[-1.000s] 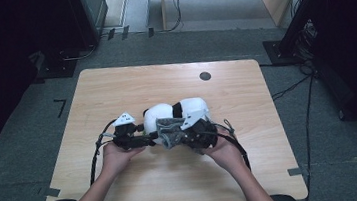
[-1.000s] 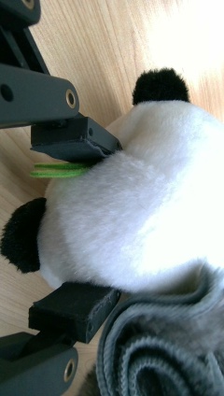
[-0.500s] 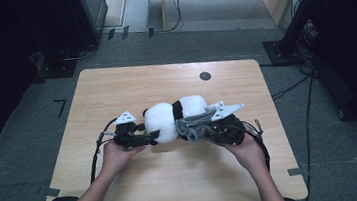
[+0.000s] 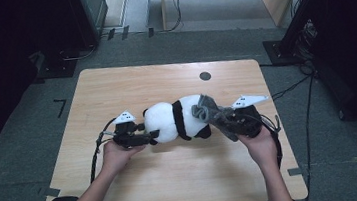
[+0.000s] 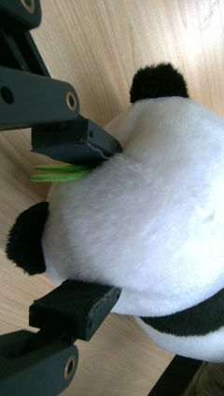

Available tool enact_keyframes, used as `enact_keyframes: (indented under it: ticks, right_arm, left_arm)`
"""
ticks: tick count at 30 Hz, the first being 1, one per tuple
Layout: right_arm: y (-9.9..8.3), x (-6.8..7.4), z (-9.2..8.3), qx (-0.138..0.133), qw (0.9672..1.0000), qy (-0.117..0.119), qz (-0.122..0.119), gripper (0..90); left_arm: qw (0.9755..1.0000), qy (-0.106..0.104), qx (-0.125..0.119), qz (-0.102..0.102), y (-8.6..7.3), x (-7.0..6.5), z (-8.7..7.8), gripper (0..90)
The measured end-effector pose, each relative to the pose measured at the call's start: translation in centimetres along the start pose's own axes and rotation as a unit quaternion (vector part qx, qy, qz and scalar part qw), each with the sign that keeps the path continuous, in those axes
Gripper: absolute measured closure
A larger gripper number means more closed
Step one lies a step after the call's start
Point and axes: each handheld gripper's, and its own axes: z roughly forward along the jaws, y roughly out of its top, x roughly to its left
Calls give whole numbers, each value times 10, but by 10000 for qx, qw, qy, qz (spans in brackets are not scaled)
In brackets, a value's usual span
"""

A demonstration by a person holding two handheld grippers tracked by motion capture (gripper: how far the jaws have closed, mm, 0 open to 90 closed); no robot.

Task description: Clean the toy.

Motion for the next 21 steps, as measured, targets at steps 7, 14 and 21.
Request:
enact_keyframes:
  ticks: [7, 14, 21]
  right_arm:
    - [28, 27, 12, -161, 9992, 236, -271, 786]
    - [51, 69, 63, -56, 9961, 586, -662, 785]
    - [51, 98, 109, 304, 9917, 803, -961, 782]
  left_arm:
    - [10000, 3, -11, -29, 1, 0, 0, 377]
    - [10000, -1, 3, -3, 2, 0, 0, 382]
    - [10000, 44, 18, -15, 1, 1, 1, 363]
